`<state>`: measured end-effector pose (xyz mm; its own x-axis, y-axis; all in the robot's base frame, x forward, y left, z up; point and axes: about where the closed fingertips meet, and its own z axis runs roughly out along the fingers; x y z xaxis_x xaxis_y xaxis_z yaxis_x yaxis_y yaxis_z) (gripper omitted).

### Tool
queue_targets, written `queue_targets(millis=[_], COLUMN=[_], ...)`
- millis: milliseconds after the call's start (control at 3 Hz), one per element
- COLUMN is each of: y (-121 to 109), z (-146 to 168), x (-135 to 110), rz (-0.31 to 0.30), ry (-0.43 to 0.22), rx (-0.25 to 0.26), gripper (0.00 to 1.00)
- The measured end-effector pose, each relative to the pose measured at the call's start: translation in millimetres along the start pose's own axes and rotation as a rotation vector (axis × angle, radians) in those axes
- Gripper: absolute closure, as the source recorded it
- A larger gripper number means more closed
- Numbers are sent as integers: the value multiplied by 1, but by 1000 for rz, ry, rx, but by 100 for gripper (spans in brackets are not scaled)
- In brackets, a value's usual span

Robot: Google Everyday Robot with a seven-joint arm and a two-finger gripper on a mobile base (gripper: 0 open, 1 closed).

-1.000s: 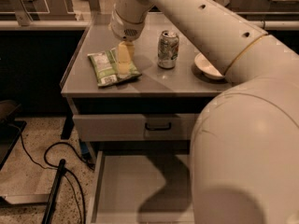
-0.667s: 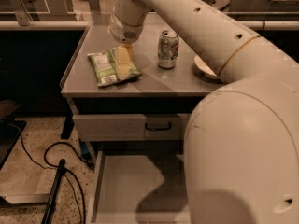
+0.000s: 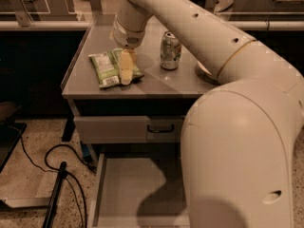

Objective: Place green jalapeno chip bag into middle drawer

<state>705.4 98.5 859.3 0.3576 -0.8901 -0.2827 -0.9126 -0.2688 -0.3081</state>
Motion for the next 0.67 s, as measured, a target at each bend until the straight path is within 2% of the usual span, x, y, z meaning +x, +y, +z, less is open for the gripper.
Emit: queue_targets(millis=[333,667], y=[0,-5], z=[19,20], x=[12,15], rz=[-12,-9], ry=[-3,-5], rx=[-38,-37], gripper=[0,0])
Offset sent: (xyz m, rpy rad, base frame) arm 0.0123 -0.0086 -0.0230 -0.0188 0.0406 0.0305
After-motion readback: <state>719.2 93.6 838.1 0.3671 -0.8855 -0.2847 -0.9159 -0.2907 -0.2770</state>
